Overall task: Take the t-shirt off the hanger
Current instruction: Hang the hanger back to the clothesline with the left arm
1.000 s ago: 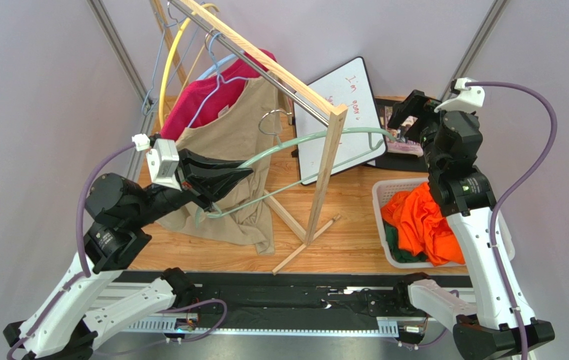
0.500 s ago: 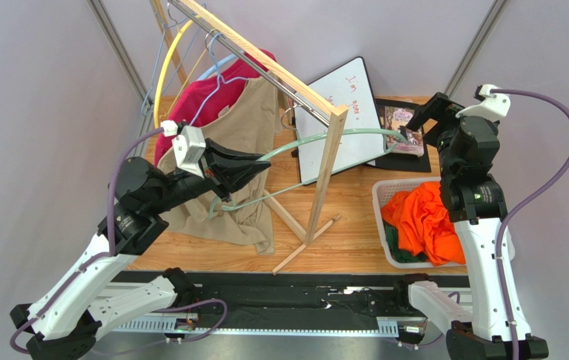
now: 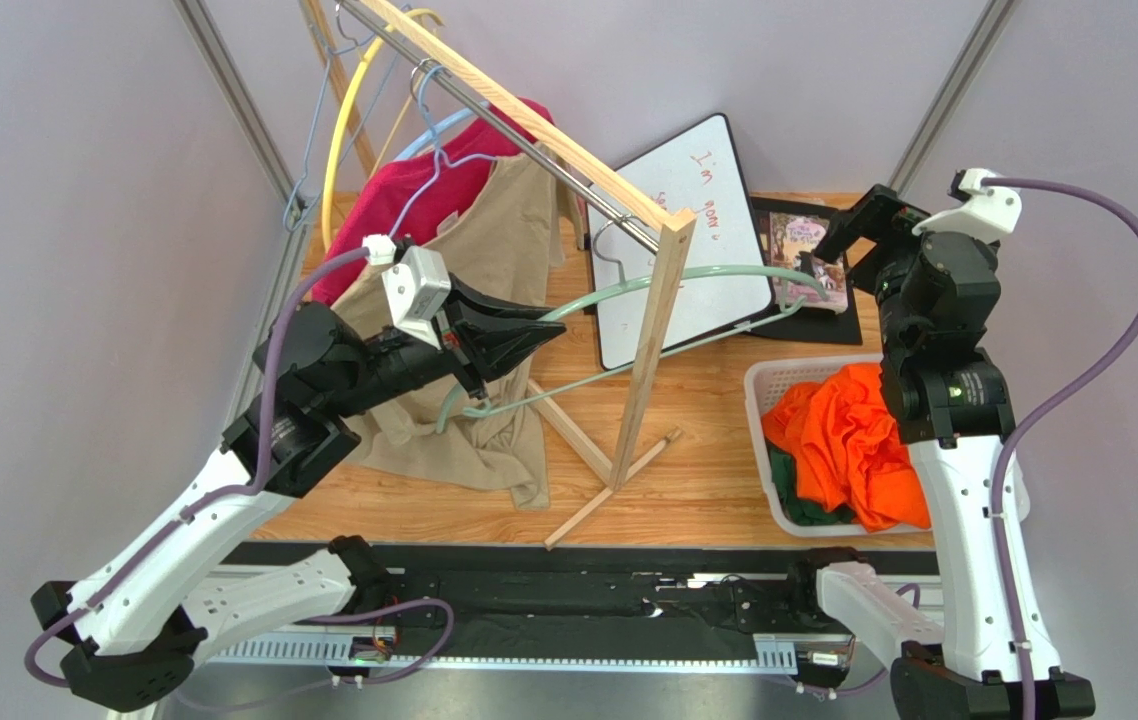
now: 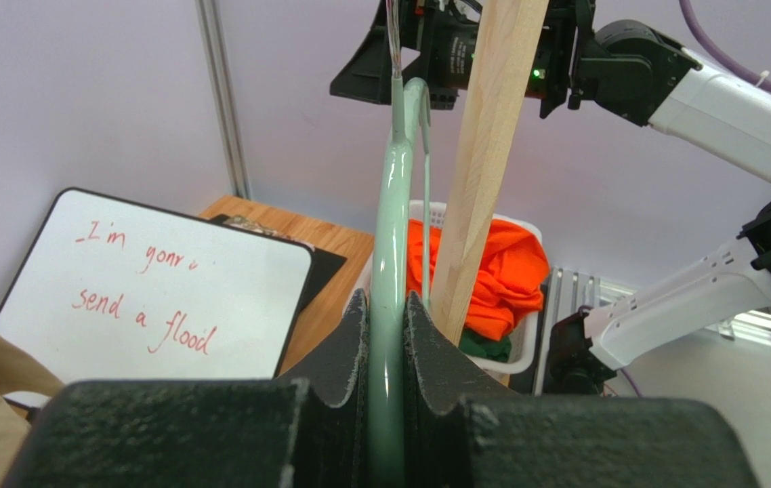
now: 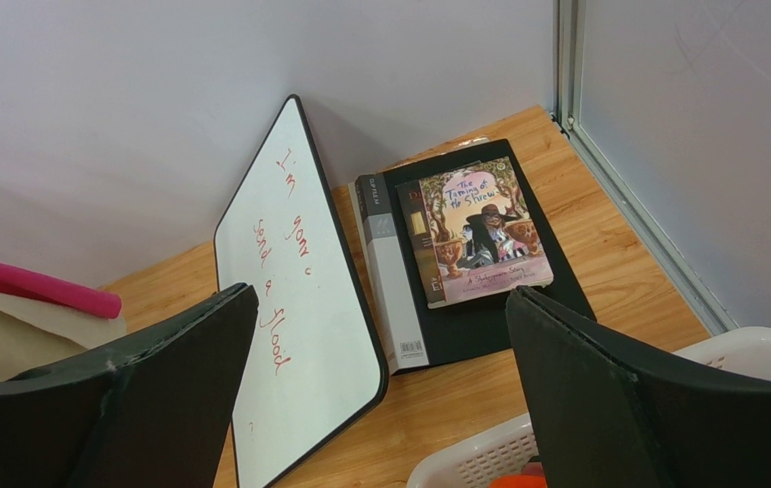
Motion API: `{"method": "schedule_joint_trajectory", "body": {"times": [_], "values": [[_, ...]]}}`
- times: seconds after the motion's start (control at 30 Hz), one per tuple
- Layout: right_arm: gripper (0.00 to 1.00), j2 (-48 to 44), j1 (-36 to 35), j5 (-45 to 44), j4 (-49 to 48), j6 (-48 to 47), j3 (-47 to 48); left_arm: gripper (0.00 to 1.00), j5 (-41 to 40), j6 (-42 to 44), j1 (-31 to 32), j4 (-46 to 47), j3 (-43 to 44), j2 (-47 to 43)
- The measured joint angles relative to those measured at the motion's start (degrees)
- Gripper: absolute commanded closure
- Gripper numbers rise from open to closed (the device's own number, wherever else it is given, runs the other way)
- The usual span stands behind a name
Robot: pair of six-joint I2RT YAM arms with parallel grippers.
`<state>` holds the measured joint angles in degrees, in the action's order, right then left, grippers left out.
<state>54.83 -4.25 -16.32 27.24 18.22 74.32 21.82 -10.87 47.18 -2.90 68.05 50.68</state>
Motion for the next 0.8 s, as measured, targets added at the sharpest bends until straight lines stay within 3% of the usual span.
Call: {"method": "schedule_joint_trajectory", "body": {"times": [0.07, 0.17, 0.2, 0.37, 0.43, 0.5, 0.67, 0.8], "values": [[0.0, 0.4, 0.4, 0.2, 0.0, 0.0, 0.0, 0.97, -0.1, 0.5, 0.0, -0.7, 0.0, 0.1], [0.0, 1.0, 1.9, 1.0, 0.0, 0.5, 0.0, 0.83, -0.2, 0.9, 0.1, -1.1, 0.1, 0.0], [0.0, 1.2, 3.0, 1.9, 0.0, 1.1, 0.0, 0.74, -0.2, 1.0, 0.1, -1.1, 0.1, 0.0], [0.0, 1.8, 11.6, 10.0, -0.9, 6.1, -1.8, 0.57, -0.3, 1.2, 0.1, -2.2, 0.1, -0.9], [0.01, 2.1, 15.0, 14.0, -1.7, 8.1, -3.6, 0.37, -1.1, 1.3, 0.1, -3.1, 0.1, -1.8], [0.02, 2.5, 17.9, 18.4, -2.8, 10.4, -6.0, 0.29, -2.2, 1.8, 0.1, -4.7, 0.2, -3.2], [0.05, 4.6, 19.6, 27.6, -5.9, 13.8, -11.1, 0.28, -6.8, 1.7, 0.1, -12.5, 5.7, -5.5], [0.09, 6.1, 19.6, 36.0, -11.1, 15.6, -15.0, 0.29, -15.6, 1.6, 0.1, -21.9, 14.2, -6.3]]}}
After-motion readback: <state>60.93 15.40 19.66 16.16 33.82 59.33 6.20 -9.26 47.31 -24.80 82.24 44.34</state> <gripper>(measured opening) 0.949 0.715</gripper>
